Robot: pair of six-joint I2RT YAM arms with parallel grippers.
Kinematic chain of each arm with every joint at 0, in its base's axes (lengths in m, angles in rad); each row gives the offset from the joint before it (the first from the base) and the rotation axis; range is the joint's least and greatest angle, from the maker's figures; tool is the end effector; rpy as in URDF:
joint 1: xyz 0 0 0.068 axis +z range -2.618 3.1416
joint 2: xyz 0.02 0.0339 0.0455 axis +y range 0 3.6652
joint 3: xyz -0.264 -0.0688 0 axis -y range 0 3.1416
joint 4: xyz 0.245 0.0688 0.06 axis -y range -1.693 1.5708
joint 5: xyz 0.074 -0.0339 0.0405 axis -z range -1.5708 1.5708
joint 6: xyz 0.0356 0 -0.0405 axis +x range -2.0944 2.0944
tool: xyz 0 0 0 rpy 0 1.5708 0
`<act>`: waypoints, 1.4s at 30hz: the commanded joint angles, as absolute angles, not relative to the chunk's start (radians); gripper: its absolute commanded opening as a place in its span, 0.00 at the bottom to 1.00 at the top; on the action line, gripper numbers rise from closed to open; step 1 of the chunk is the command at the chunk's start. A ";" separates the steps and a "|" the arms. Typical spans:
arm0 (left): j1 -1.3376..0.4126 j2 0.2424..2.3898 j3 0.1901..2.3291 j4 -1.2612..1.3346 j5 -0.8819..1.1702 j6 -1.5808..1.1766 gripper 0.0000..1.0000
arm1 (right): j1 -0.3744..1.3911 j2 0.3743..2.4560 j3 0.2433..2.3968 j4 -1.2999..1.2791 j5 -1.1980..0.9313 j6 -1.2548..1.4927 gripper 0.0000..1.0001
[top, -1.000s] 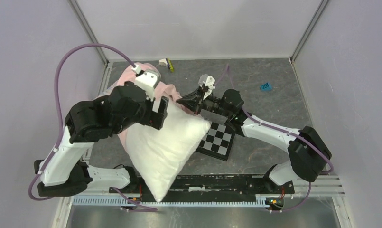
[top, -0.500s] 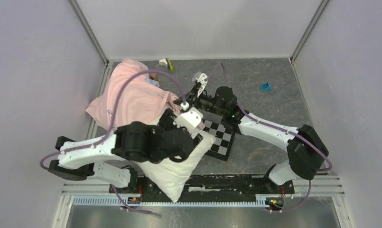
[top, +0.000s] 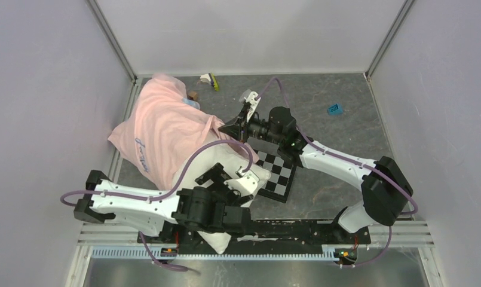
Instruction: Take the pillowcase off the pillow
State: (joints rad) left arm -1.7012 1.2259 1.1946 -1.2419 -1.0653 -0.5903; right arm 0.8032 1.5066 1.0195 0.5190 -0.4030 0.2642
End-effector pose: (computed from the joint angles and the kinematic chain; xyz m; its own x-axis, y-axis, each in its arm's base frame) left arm 0.0043 -0.2066 0.3270 -0.1825 0.6810 -0.7092 0.4958 0.6866 0.5317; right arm 0.2360 0.2647 0.3187 -0.2226 0.1153 -0.9681 -0.9075 0.3383 0.2489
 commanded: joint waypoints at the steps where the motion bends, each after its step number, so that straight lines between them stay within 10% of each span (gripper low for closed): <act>1: -1.571 1.183 1.064 -1.097 -1.036 -0.553 1.00 | 0.804 1.482 1.096 0.586 -0.389 0.254 0.00; 4: -1.485 1.073 0.977 -0.987 -0.951 -0.498 0.92 | 0.804 1.486 1.101 0.591 -0.393 0.263 0.00; 9: -1.477 0.909 1.011 -0.997 -0.955 -0.504 0.03 | 0.805 1.529 1.160 0.553 -0.388 0.253 0.00; 21: -1.477 0.671 1.220 -0.769 -0.622 -0.264 0.02 | 0.679 1.772 1.691 0.172 -0.258 0.152 0.00; 42: -1.479 1.082 1.232 -0.499 0.112 -0.223 0.02 | 0.402 2.049 2.097 0.092 -0.184 0.224 0.00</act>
